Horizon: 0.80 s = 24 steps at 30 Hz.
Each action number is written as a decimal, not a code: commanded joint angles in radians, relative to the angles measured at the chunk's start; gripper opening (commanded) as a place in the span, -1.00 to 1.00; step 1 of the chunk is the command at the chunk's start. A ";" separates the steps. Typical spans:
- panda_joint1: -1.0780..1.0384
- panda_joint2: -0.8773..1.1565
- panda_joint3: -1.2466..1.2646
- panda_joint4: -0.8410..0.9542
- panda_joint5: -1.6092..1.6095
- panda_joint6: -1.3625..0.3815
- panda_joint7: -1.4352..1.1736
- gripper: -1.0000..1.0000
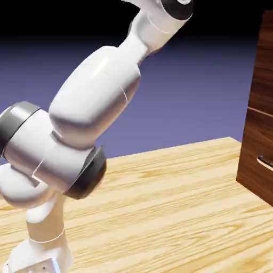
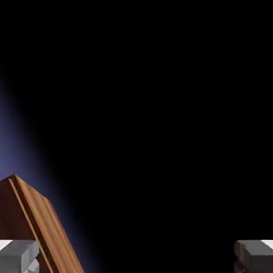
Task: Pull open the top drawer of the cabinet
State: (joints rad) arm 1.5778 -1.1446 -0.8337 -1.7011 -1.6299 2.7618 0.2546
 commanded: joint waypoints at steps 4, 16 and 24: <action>0.145 -0.053 -0.077 0.103 -0.151 -0.025 -0.045 0.00; 0.580 -0.213 -0.309 0.411 -0.604 -0.102 -0.180 0.00; 0.803 -0.289 -0.399 0.587 -0.805 -0.129 -0.270 0.00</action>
State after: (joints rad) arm 2.3810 -1.4336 -1.2330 -1.1146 -2.4352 2.6324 -0.0152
